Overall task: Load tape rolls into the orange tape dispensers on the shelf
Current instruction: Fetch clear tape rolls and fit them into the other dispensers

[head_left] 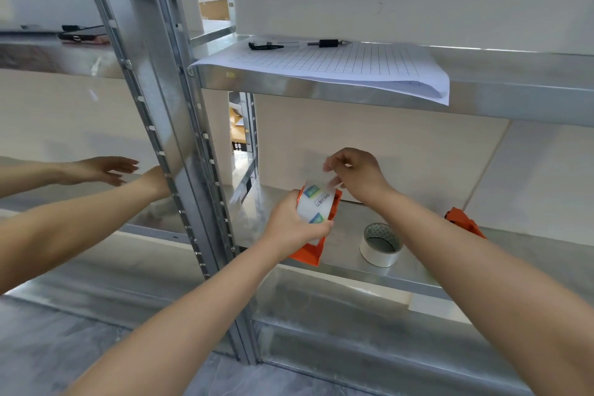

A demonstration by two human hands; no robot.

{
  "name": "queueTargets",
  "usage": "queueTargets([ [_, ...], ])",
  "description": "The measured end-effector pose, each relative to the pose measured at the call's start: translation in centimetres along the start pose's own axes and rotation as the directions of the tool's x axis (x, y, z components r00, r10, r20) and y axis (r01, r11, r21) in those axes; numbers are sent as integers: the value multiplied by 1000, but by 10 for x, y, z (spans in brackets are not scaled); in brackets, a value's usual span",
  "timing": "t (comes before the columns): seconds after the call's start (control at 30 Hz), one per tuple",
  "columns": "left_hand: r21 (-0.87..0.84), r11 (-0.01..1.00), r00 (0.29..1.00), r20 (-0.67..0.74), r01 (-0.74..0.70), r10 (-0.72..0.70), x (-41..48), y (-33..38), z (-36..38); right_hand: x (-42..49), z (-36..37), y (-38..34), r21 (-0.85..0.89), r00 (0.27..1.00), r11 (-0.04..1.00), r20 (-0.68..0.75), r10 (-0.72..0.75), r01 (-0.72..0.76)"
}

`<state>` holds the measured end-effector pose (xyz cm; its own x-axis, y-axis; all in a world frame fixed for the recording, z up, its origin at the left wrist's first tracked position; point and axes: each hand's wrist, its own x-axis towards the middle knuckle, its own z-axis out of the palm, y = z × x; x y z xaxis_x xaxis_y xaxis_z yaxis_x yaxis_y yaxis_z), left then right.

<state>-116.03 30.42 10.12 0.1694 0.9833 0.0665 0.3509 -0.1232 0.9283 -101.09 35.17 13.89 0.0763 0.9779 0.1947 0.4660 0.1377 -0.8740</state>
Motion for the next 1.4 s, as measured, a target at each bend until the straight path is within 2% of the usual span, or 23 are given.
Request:
queueTargets([
  [0.1,-35,999,1000,-9,-12,12,-3,0,-4,7,2,1,11,1000,1000,18,22,-22],
  [0.23,-8,999,999,7,-40,40,-10,-1,-10,17,0,8,163,990,979,-45,133,-124],
  [0.47,-111,994,999,-45,-7,2,-16,7,-8,36,9,10,128,987,979,-15,161,-158],
  [0.57,-81,996,999,-18,-49,47,-22,3,-7,46,1,20,241,960,942,-101,262,-232],
  [0.6,-51,997,998,3,-55,55,-27,1,-3,48,-4,23,224,955,943,-111,276,-246],
  [0.73,-50,995,996,-27,-89,87,-38,-1,8,55,-13,20,167,947,932,28,321,-321],
  [0.8,-42,992,992,-31,-120,119,-44,2,9,53,-13,23,168,899,885,144,414,-435],
  [0.9,-57,988,987,-77,-143,139,-49,5,7,46,-13,37,105,735,775,417,535,-624],
  [0.93,-67,986,985,-85,-154,148,-49,7,6,44,-13,42,72,686,756,483,545,-651],
  [1.0,-88,981,982,-97,-171,163,-49,9,6,39,-12,51,99,633,724,576,517,-682],
  [1.13,-193,968,983,-123,-161,139,-46,13,6,21,-5,55,277,621,637,669,409,-719],
  [1.23,-311,941,983,-161,-131,84,-41,12,7,4,6,59,399,676,604,654,340,-690],
  [1.27,-355,928,984,-171,-114,55,-39,12,7,-2,10,63,444,685,559,637,353,-701],
  [1.4,-555,832,977,-180,-5,-114,-25,7,4,-37,28,85,620,675,272,640,368,-736],
])
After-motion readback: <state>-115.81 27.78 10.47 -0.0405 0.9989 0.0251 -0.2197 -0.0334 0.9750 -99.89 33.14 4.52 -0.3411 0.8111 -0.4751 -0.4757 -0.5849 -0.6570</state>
